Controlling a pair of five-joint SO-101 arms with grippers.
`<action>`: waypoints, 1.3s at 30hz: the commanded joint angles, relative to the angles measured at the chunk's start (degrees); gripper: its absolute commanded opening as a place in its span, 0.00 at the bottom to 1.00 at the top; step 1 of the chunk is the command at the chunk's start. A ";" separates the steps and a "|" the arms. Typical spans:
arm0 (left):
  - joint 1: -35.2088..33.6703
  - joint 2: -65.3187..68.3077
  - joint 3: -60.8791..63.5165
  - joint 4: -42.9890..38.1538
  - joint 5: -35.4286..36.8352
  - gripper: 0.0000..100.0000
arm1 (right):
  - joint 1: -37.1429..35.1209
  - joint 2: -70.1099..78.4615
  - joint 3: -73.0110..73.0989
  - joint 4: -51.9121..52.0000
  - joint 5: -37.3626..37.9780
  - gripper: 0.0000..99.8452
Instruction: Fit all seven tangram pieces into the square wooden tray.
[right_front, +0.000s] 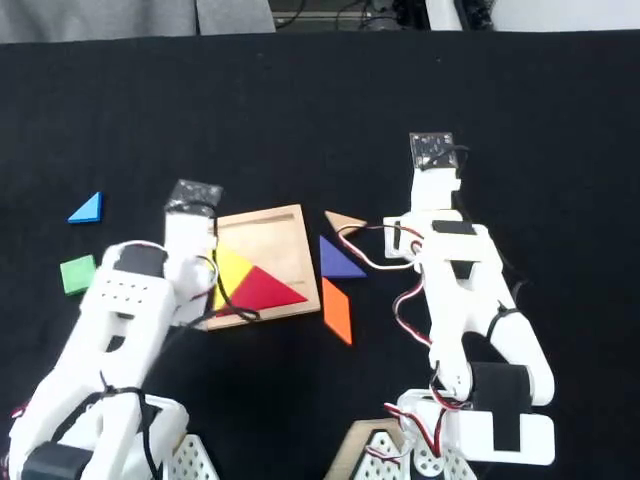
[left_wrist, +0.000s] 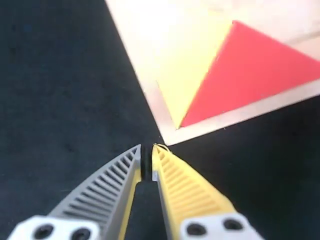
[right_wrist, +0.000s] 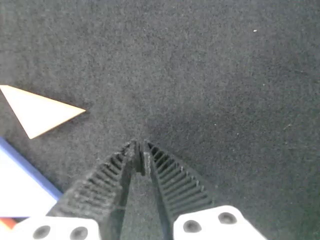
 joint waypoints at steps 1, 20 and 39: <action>1.89 1.49 -0.31 -1.49 -1.23 0.05 | 0.26 -2.86 -1.19 -0.88 0.44 0.01; 8.84 18.02 -2.07 -8.97 1.76 0.05 | 0.26 -2.86 -1.19 -0.88 0.53 0.01; -9.98 17.32 -9.27 -8.62 1.76 0.05 | 0.26 -2.86 -1.19 -0.88 0.62 0.01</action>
